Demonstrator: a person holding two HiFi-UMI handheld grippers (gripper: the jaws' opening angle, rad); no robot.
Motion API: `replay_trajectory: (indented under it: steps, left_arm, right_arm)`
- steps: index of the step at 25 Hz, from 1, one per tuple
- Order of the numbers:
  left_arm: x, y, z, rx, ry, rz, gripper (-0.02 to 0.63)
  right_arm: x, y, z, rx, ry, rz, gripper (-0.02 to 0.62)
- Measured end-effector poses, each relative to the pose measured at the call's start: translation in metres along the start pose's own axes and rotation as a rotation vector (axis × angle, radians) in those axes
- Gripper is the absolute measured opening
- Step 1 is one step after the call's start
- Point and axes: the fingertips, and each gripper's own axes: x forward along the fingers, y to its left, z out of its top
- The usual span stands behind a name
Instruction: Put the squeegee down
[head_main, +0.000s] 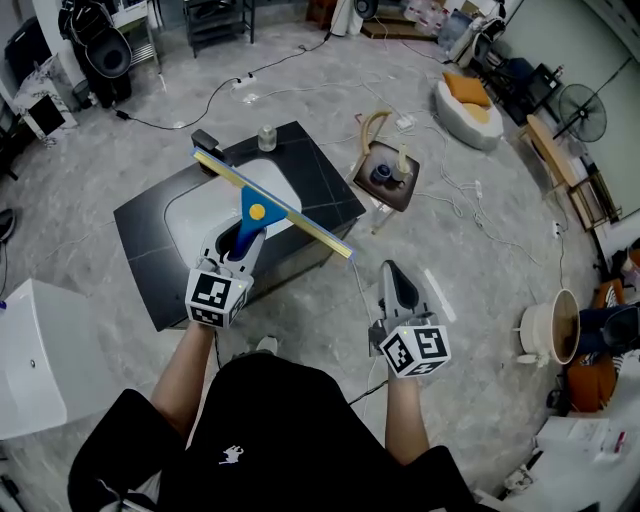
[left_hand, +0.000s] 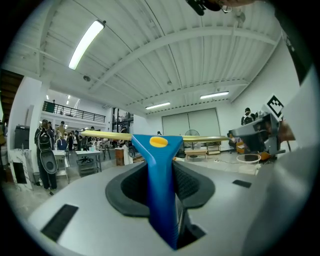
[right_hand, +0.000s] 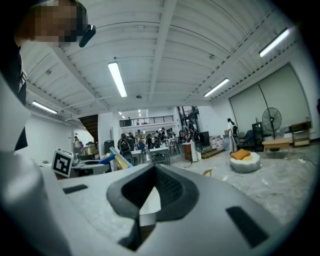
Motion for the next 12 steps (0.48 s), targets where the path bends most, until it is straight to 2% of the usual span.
replay_trajectory:
  steps: [12]
  left_arm:
    - [0.013,0.048,-0.014,-0.024,-0.004,-0.053,0.126]
  right_arm:
    - [0.045,0.030,-0.003,-0.024,0.030,-0.037,0.002]
